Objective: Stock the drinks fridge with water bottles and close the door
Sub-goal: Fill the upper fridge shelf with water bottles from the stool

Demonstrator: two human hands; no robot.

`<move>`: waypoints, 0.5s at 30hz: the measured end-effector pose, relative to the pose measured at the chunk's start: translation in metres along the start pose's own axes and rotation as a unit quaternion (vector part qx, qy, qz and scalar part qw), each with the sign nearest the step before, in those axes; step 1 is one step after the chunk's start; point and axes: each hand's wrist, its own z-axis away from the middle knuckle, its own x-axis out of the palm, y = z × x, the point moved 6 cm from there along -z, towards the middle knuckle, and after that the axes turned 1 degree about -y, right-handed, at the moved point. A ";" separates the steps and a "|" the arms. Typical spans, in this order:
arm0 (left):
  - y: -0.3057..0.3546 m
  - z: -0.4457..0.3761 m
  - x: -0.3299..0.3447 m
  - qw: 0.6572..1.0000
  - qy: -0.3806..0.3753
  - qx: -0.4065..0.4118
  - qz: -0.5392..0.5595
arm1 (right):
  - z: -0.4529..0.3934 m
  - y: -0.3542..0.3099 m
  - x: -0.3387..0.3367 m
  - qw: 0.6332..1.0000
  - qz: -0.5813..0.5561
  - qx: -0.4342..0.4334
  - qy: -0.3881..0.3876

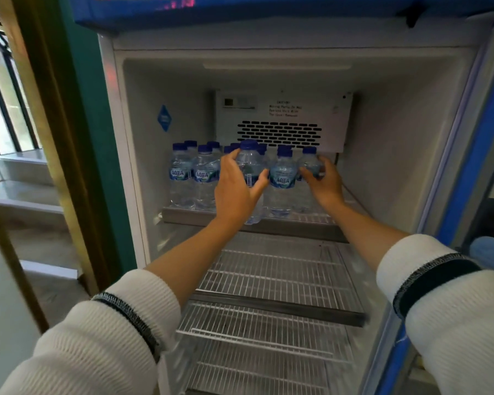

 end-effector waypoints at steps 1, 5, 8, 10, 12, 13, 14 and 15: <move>-0.001 0.001 0.001 1.000 0.000 0.000 -0.002 | -0.001 0.005 0.000 1.000 -0.004 0.014 -0.006; -0.001 0.003 0.000 1.000 0.006 0.006 -0.007 | 0.004 0.018 0.006 0.995 -0.003 0.071 -0.069; -0.001 0.004 -0.001 1.000 0.009 0.004 -0.006 | 0.009 0.021 0.008 0.988 -0.002 0.102 -0.116; -0.001 0.004 -0.001 1.000 0.011 0.003 -0.001 | 0.013 0.025 0.008 0.981 0.022 0.118 -0.150; 0.000 0.004 0.000 1.000 0.012 0.004 0.004 | 0.016 0.026 0.006 0.979 0.034 0.125 -0.157; 0.000 0.004 0.001 1.000 0.012 0.004 0.006 | 0.018 0.025 0.005 0.979 0.037 0.126 -0.154; 0.000 0.004 0.001 1.000 0.013 0.003 0.008 | 0.019 0.023 0.004 0.980 0.041 0.124 -0.149; 0.000 0.004 0.001 1.000 0.013 0.003 0.009 | 0.020 0.021 0.003 0.981 0.049 0.117 -0.146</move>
